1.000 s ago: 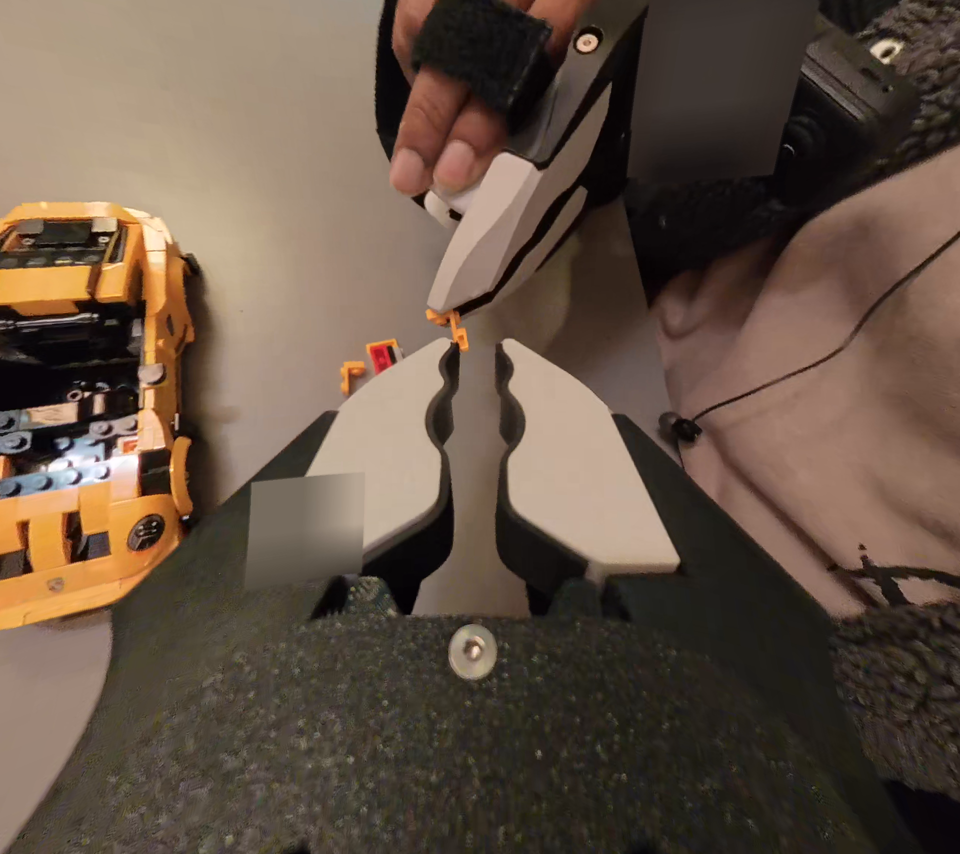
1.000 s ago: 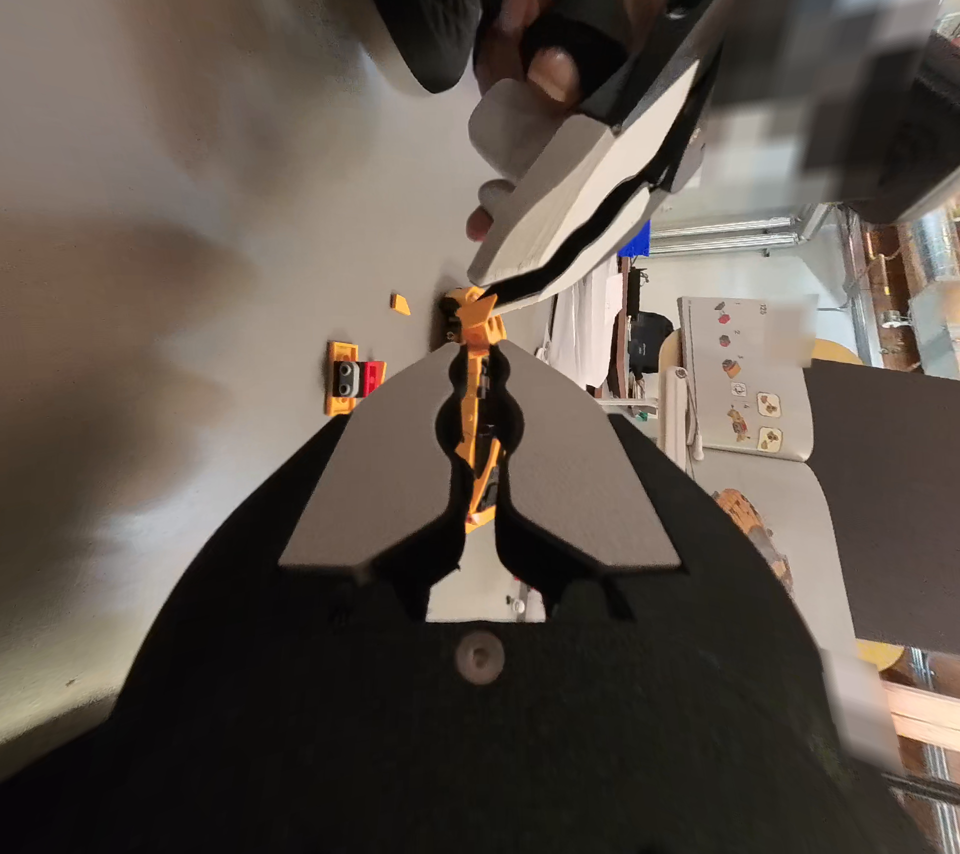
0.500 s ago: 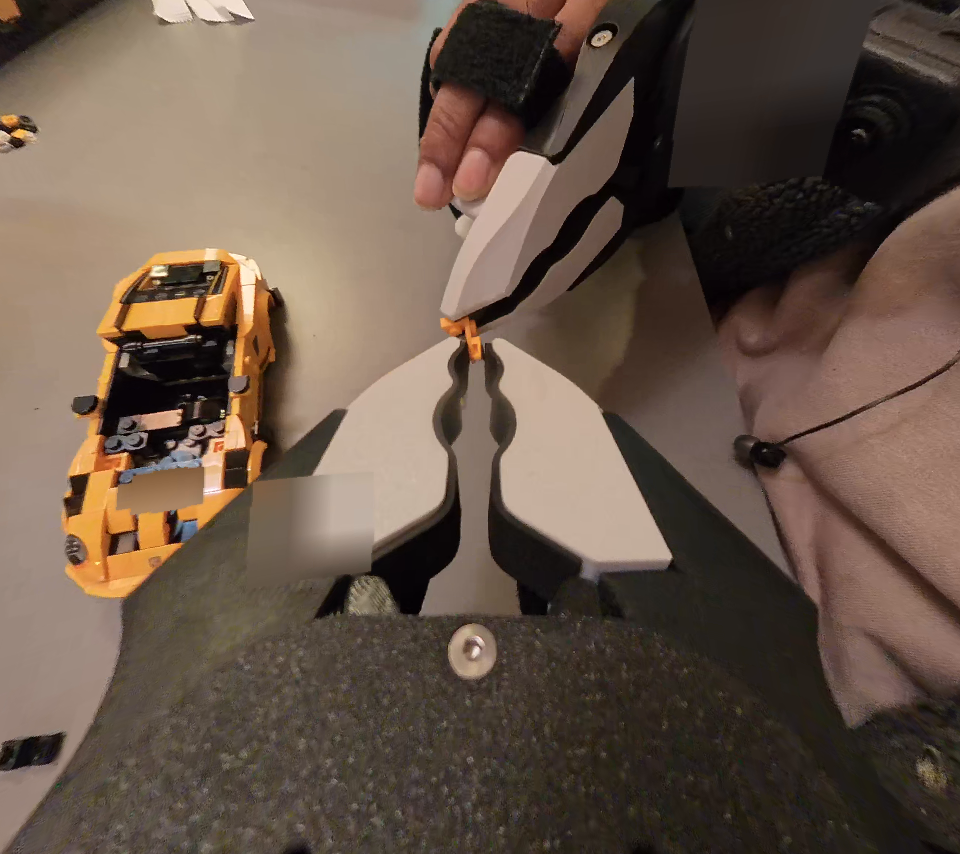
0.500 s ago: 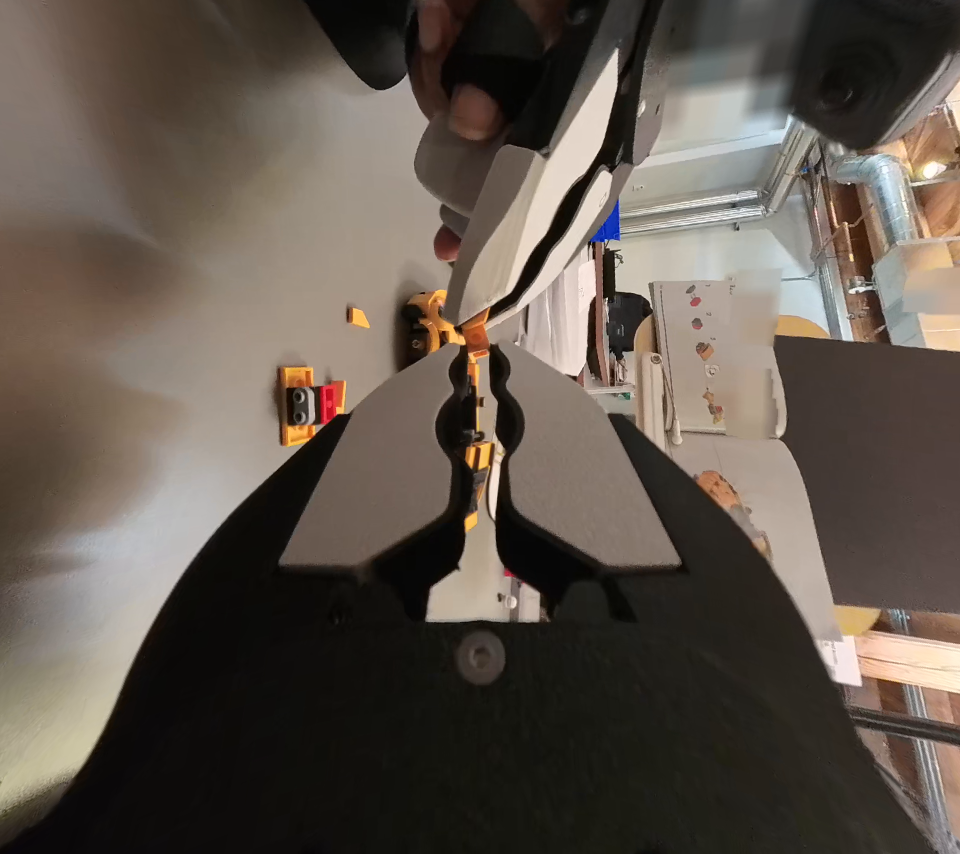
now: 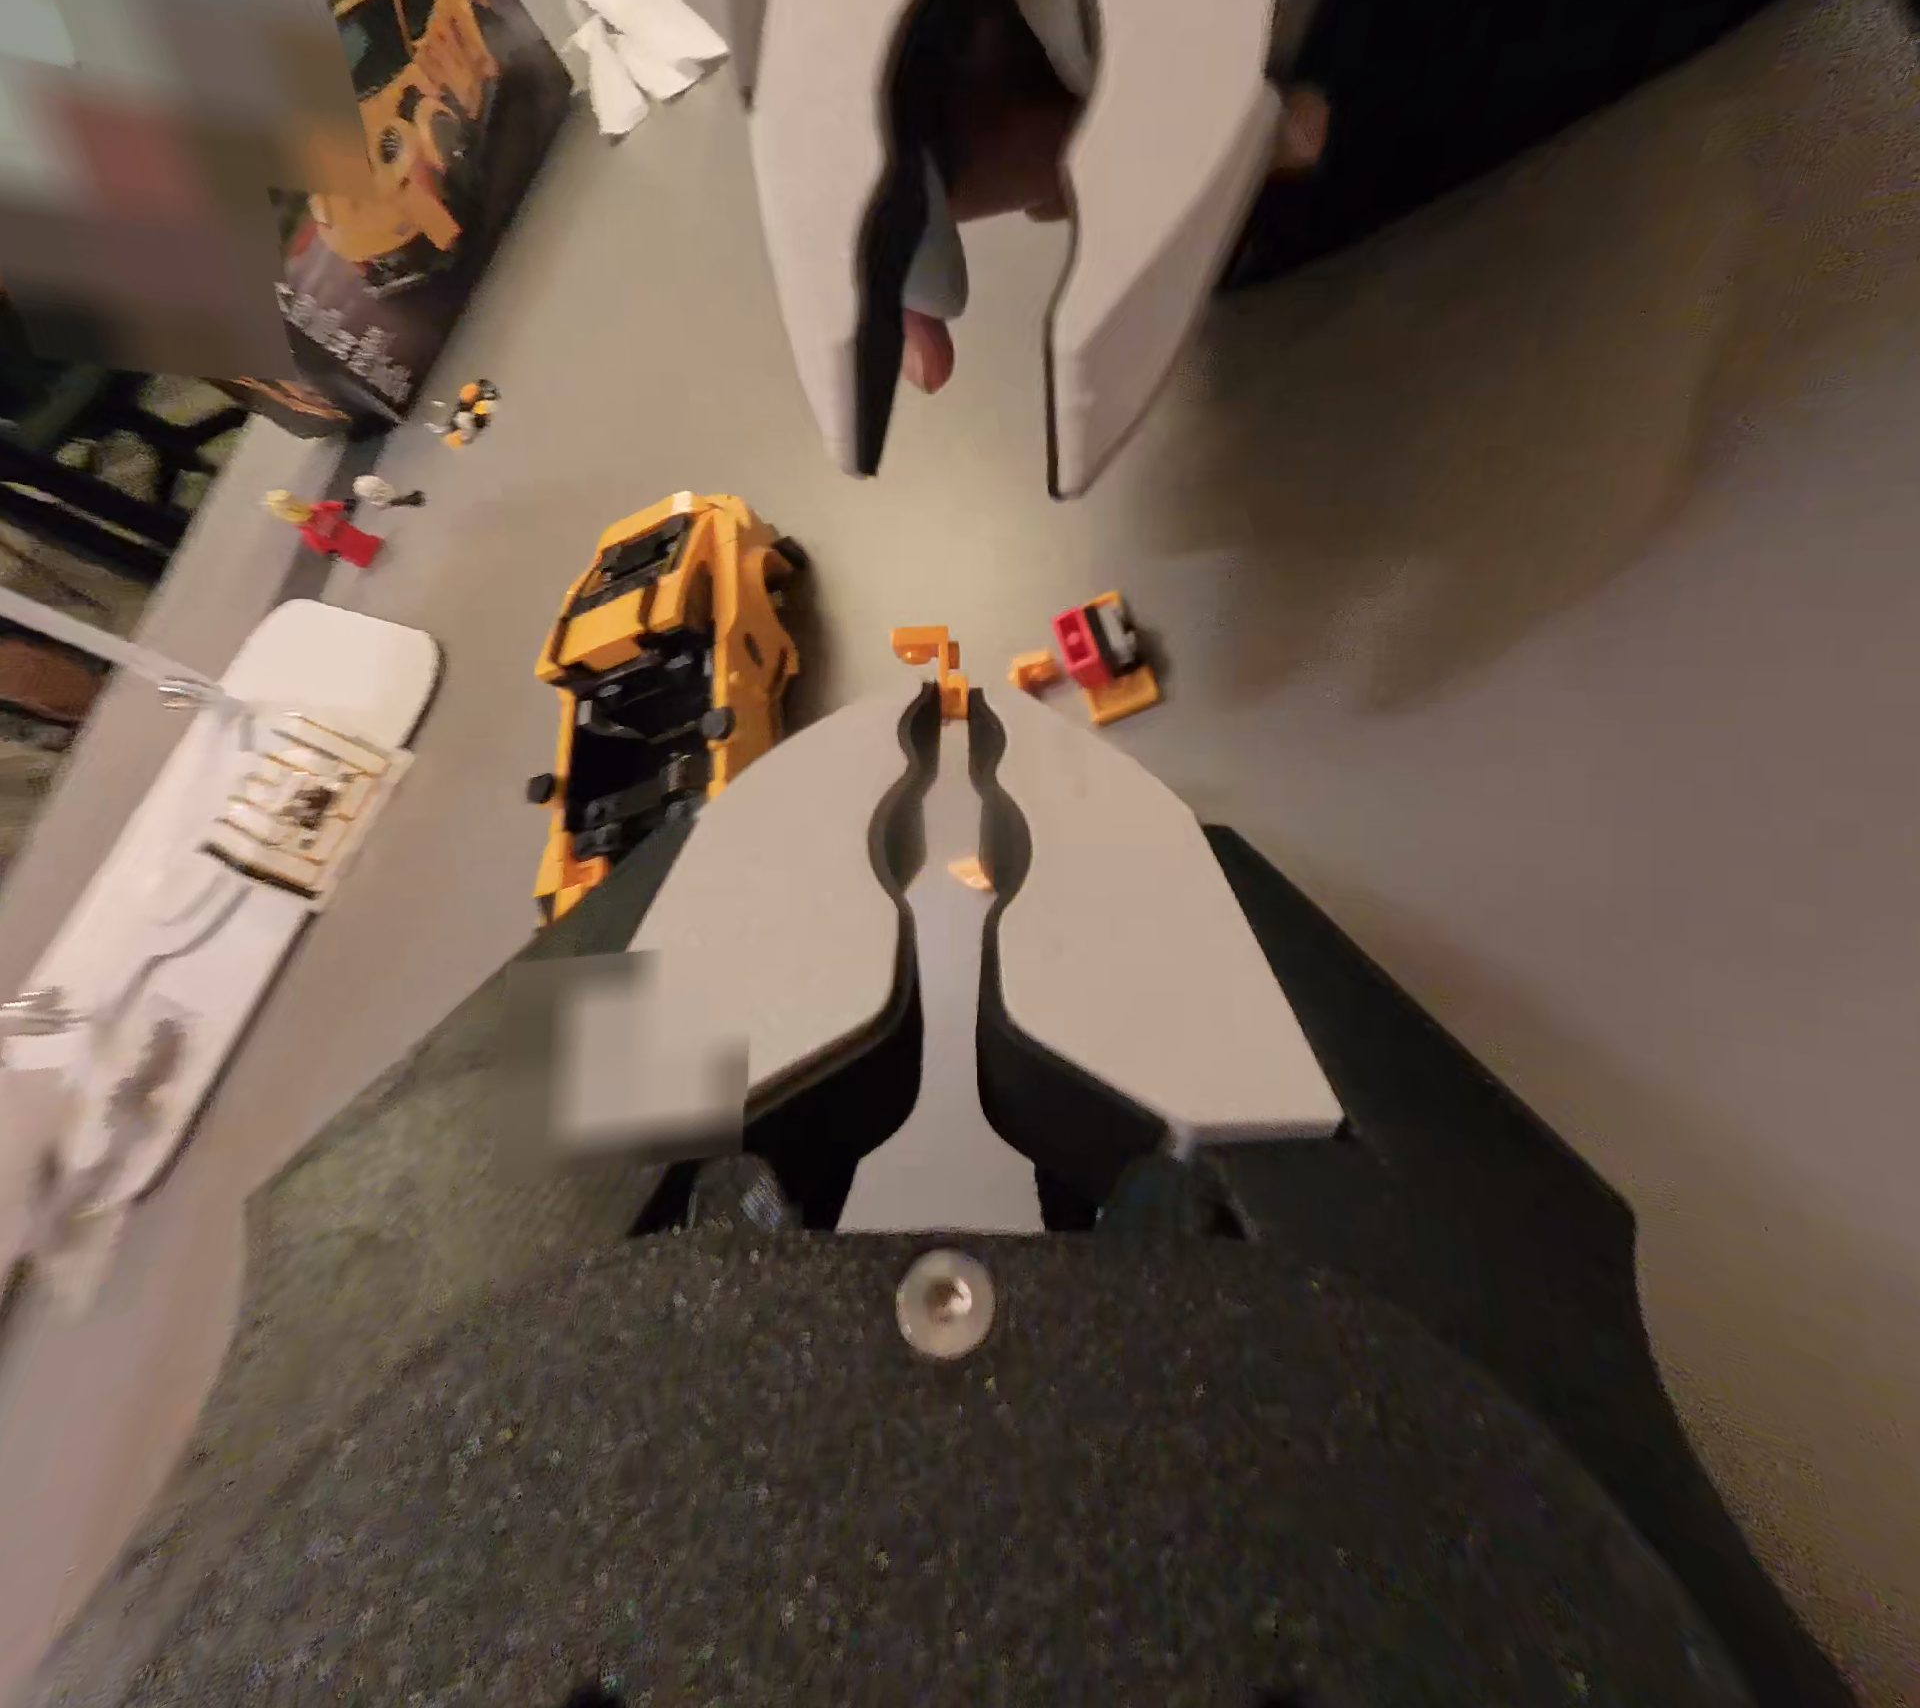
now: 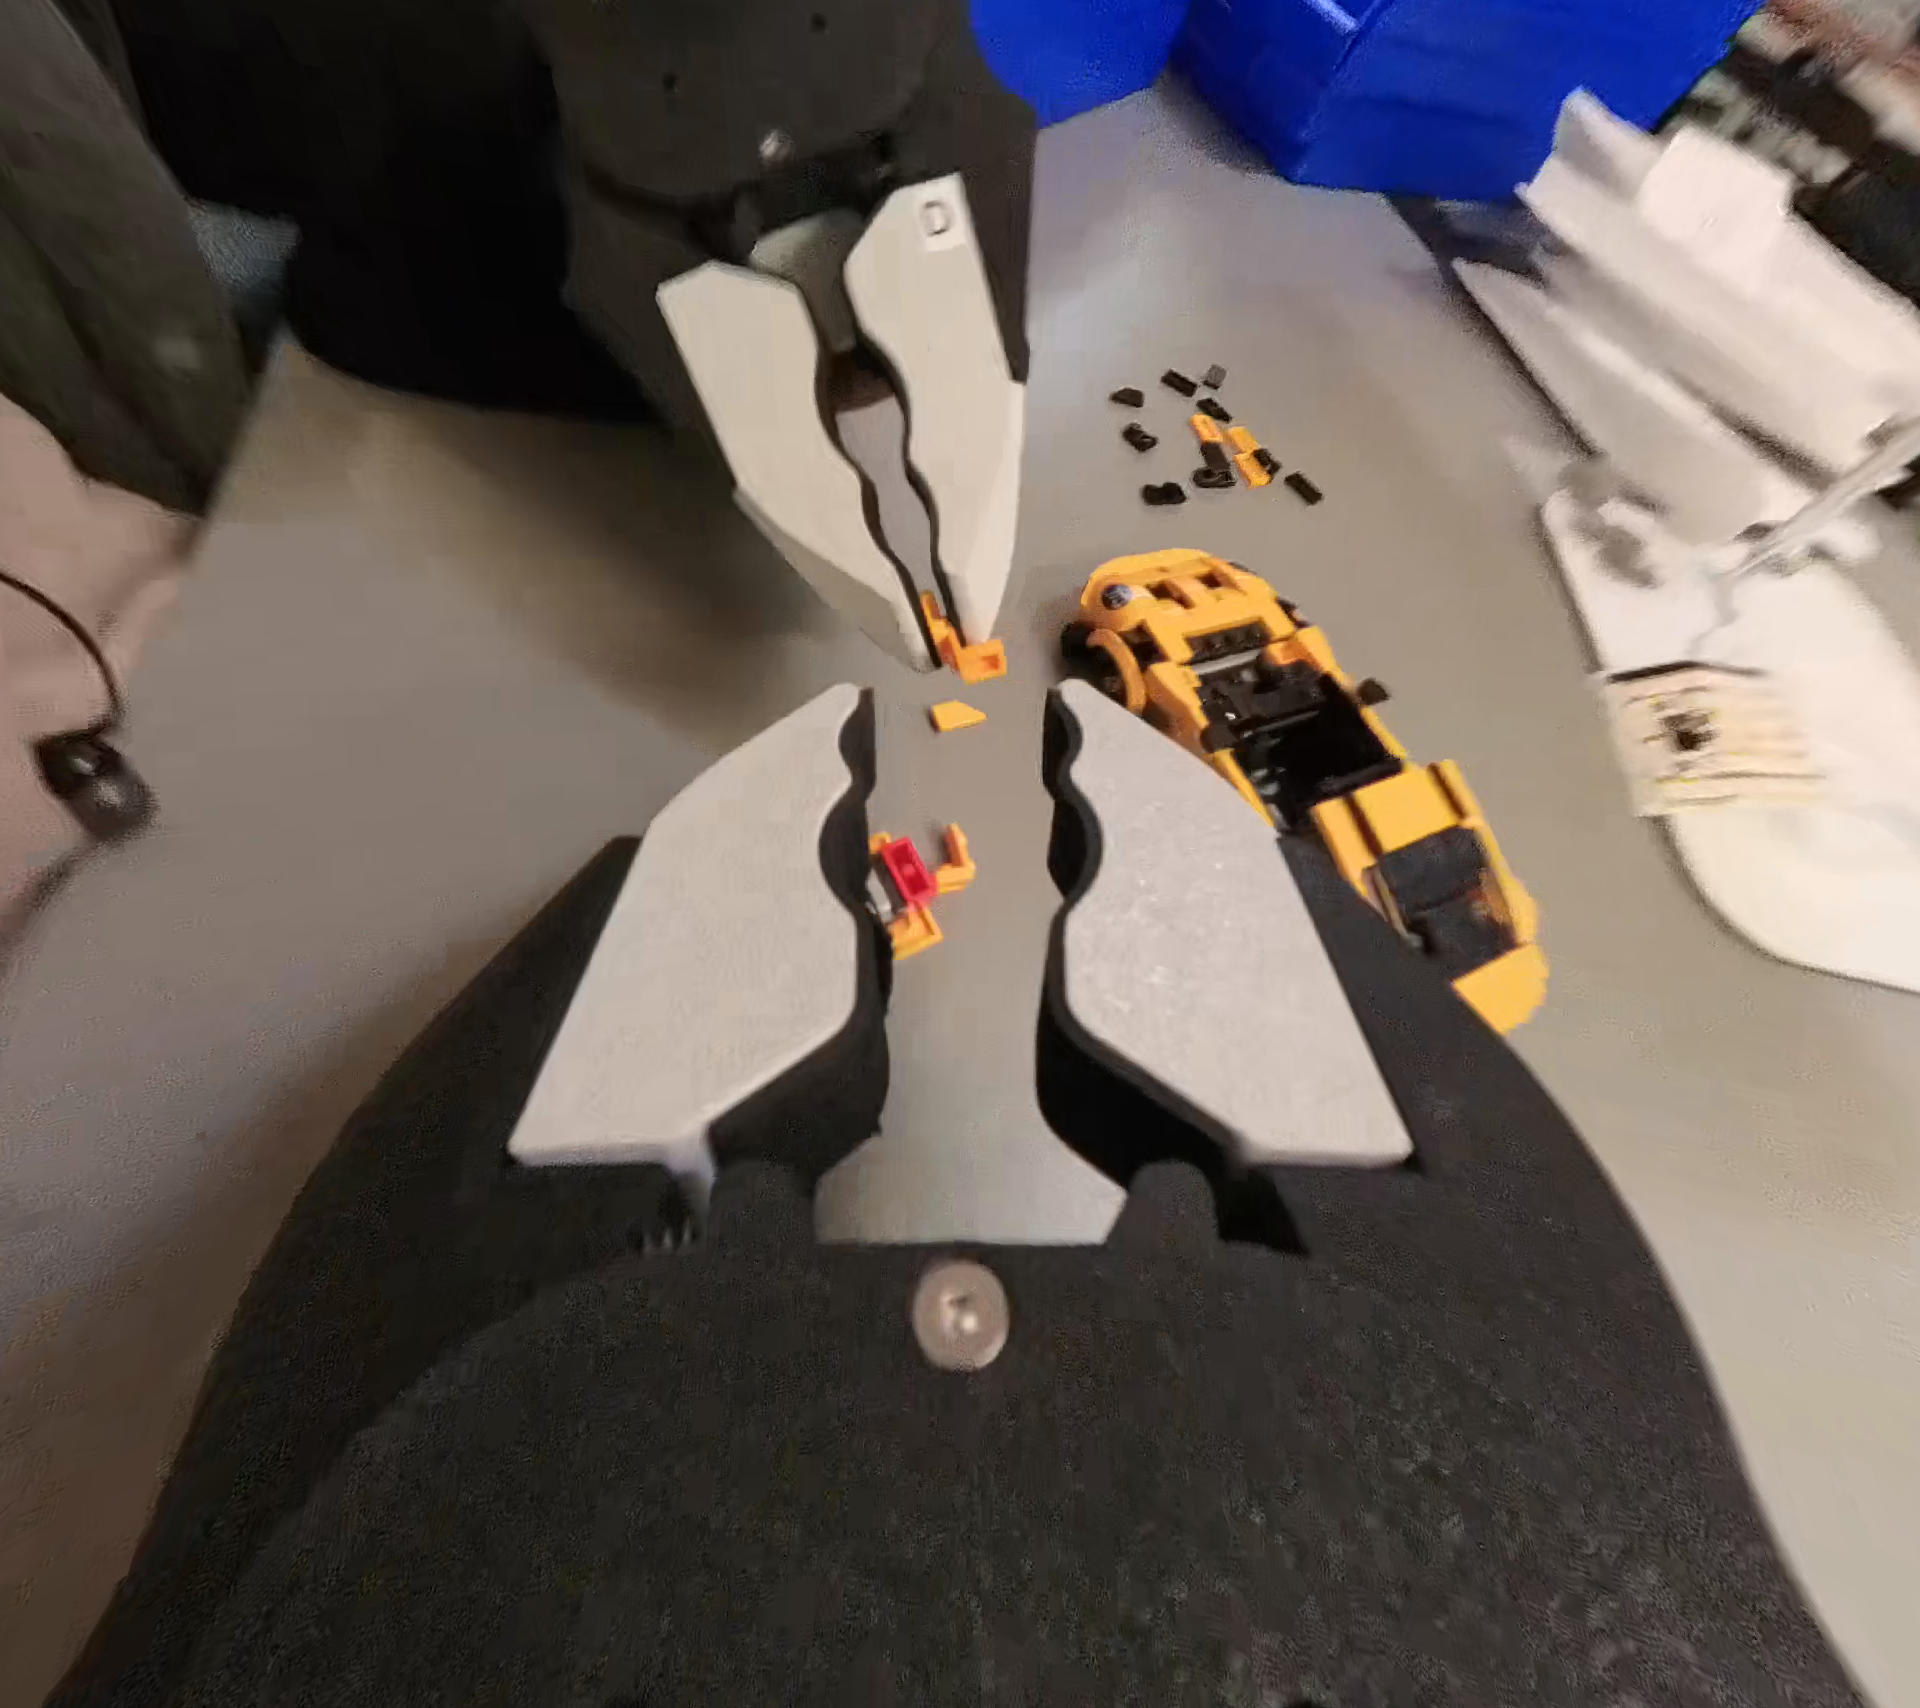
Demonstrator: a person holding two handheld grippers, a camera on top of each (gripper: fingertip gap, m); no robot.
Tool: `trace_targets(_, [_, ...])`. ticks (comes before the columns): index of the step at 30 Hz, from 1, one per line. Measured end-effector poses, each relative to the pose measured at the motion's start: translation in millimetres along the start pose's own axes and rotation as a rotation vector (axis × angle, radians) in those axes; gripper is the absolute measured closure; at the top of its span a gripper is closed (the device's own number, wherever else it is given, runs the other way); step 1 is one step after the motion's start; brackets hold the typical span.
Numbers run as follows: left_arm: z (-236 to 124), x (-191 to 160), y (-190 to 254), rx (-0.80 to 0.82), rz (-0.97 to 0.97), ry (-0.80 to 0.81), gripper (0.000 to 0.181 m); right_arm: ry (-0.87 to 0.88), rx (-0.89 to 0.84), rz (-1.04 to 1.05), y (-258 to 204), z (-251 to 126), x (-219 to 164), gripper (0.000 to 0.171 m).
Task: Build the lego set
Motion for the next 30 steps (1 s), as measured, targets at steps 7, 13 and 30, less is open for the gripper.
trace_targets(7, [2.7,-2.2,-1.5,0.148,0.188,-0.050,0.177,-0.035,0.209,0.199,16.5,15.9,-4.0,0.137])
trace_targets(13, [4.9,-5.5,-3.0,0.211,0.275,-0.099,0.177,-0.082,0.348,0.249,24.9,29.1,-0.2,0.143])
trace_targets(30, [8.4,-6.1,-3.4,0.294,0.408,-0.152,0.177,-0.045,0.315,0.244,33.0,22.7,-13.5,0.149])
Point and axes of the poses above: each gripper's, where its closed fingertips meet, z out along the fingers, x out of its top, y = z × x across the jaws, the point moved 5 cm from there along -z, back along the fingers, and after that the axes turned 3 degrees about z, right-handed, at the moved point
